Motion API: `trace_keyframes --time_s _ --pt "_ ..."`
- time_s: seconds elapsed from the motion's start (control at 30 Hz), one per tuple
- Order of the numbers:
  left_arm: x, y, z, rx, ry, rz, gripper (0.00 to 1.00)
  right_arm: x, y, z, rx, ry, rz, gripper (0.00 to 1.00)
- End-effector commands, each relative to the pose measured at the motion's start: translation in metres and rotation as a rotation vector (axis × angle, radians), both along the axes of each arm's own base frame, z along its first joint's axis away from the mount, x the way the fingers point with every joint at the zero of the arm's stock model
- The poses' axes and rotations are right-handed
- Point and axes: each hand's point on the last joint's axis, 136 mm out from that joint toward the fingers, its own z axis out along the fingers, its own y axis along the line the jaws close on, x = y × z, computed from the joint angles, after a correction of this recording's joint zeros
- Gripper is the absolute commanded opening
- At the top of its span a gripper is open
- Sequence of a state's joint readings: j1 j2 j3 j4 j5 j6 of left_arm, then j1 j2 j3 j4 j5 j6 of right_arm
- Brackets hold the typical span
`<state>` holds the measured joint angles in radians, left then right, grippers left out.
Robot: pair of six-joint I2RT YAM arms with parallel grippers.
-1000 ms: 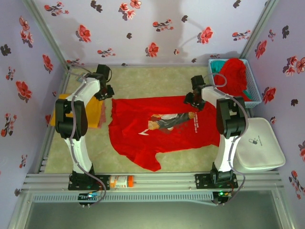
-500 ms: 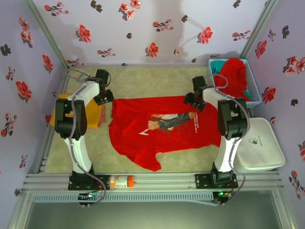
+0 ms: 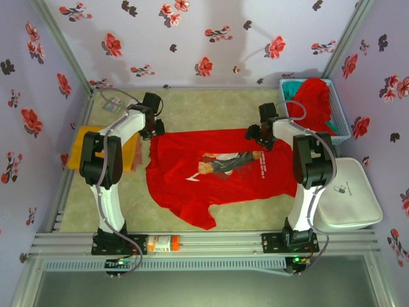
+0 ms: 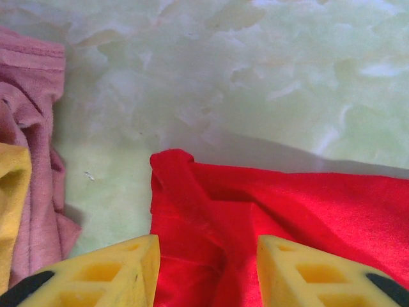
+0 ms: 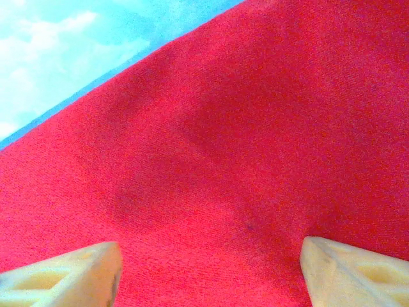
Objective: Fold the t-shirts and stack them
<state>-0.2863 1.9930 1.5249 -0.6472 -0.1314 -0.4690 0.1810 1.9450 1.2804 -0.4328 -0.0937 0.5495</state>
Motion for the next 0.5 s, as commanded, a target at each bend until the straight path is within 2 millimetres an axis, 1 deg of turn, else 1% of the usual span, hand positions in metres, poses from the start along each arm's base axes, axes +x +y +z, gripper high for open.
trace_keyframes --time_s 0.0,0.1,0.17,0.23,0.27,0.33,0.47 --pt "0.003 0.008 0.019 0.029 -0.047 0.025 0.4 -0.008 0.001 0.001 0.019 0.013 0.015 0.74" --pt "0.004 0.005 0.042 0.012 -0.116 0.021 0.41 -0.008 0.0 0.0 0.014 0.016 0.017 0.74" --pt "0.003 0.005 0.045 0.009 -0.117 0.022 0.45 -0.008 0.0 -0.001 0.016 0.019 0.016 0.74" --pt "0.0 0.004 0.039 0.014 -0.075 0.013 0.46 -0.008 0.001 -0.001 0.018 0.019 0.018 0.74" --pt "-0.002 0.002 0.033 0.014 -0.044 0.005 0.46 -0.007 0.001 -0.001 0.019 0.018 0.019 0.74" --pt "-0.006 0.001 0.02 0.012 0.004 -0.002 0.44 -0.006 0.001 -0.001 0.019 0.019 0.02 0.74" --pt "-0.01 -0.004 0.004 0.006 0.03 -0.015 0.38 -0.006 0.0 -0.001 0.01 0.023 0.019 0.74"
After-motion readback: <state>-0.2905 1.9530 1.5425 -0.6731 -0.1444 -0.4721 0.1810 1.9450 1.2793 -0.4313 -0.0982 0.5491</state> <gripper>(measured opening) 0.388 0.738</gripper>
